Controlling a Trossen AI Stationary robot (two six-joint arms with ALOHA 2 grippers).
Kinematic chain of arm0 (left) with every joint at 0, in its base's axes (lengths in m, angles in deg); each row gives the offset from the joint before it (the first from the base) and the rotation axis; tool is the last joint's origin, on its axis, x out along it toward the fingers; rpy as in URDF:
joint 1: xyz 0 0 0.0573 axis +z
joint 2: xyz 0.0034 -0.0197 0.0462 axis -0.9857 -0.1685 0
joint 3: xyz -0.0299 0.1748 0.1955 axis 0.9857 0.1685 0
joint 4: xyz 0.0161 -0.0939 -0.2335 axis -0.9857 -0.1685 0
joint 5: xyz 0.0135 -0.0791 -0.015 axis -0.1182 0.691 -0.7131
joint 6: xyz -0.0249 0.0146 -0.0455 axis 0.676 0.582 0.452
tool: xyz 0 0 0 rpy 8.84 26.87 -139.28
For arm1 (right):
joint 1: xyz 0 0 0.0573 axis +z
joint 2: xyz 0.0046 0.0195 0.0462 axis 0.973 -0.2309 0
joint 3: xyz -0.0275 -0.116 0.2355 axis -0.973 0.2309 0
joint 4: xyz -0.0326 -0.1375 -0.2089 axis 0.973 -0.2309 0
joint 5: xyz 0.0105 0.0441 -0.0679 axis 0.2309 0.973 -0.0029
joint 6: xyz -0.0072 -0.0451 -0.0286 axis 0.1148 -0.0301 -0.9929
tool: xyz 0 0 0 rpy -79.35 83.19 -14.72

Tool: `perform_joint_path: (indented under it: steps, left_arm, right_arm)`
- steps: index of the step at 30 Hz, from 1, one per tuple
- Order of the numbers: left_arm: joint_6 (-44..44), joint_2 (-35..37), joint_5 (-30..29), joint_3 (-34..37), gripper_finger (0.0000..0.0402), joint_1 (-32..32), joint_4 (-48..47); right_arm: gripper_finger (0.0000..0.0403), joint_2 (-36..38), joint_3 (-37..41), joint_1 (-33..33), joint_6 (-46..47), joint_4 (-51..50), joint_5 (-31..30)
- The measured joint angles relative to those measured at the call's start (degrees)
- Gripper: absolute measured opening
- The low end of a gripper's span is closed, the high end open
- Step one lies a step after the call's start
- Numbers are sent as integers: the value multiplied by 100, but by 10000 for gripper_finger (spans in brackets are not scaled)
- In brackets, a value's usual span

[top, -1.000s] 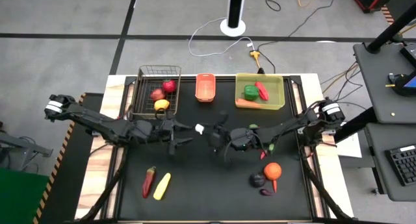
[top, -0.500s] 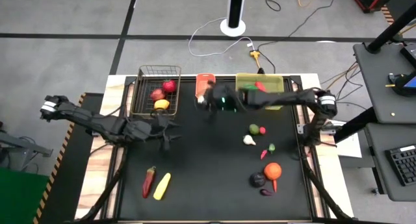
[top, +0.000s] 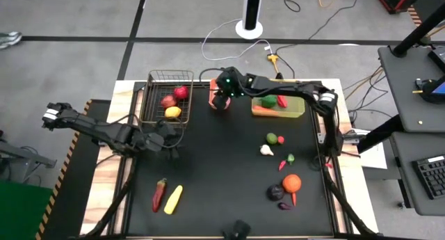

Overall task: Sort produce into baskets
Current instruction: Put the left white garlic into the orange bin, then put the green chili pepper into the orange bin

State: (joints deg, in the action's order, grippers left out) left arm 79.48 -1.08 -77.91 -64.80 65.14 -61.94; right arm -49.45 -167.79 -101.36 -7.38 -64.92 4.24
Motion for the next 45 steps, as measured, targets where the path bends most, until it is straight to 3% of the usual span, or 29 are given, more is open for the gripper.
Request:
perform_joint_path:
  steps: [11, 24, 34, 45]
  left_arm:
    - [0, 16, -259, 0, 207, 0, -55]
    - [-11, 12, -299, 0, 207, 0, -52]
    - [2, -18, -304, 0, 207, 1, 164]
    - [-14, -461, -309, 0, 207, 1, 592]
  right_arm:
    - [148, -840, -663, -57, -6, -439, -22]
    - [195, -859, -713, -59, -38, -604, -46]
    - [194, -30, -712, 115, -262, -1732, -55]
    - [194, 1239, -701, 1082, 113, -3998, -39]
